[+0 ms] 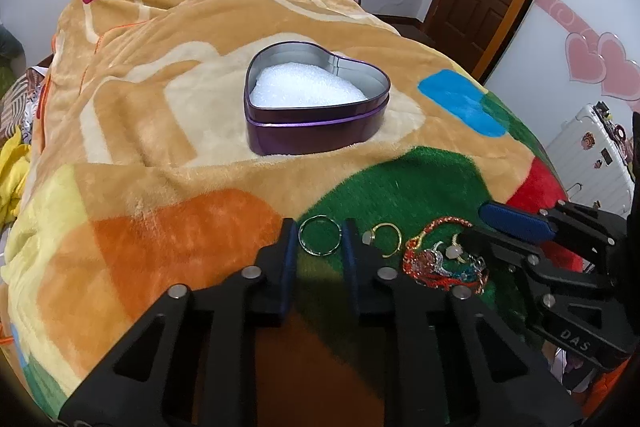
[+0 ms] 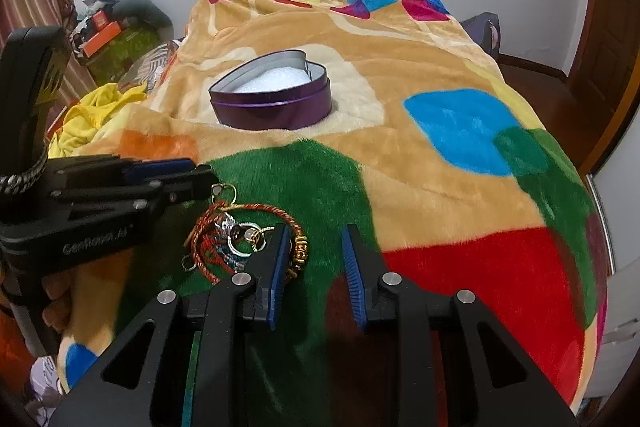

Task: Organize jewelry
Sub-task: 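Grasp the red beaded bracelet with the right tool while the left tool grasps a silver ring, then carry the bracelet and ring into the purple heart tin with both tools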

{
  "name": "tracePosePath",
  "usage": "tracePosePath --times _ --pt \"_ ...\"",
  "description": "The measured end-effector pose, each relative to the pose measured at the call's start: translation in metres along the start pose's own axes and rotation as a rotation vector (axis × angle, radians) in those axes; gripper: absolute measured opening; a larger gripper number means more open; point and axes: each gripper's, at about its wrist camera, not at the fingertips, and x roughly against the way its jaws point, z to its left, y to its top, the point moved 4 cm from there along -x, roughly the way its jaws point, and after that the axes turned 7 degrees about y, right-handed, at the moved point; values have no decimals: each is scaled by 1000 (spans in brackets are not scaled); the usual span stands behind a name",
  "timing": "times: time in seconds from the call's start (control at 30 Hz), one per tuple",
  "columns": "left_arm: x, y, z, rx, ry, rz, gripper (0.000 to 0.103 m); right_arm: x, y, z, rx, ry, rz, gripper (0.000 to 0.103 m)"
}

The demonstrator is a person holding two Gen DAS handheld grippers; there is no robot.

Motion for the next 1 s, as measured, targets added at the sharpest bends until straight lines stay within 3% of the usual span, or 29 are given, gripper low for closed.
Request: tracePosePath --times 0.3,1.0 --pt "13 -1 0 5 2 -37 21 -2 2 3 5 19 8 6" --pt "81 -2 -1 21 9 -167 21 50 24 24 36 -44 -144 6"
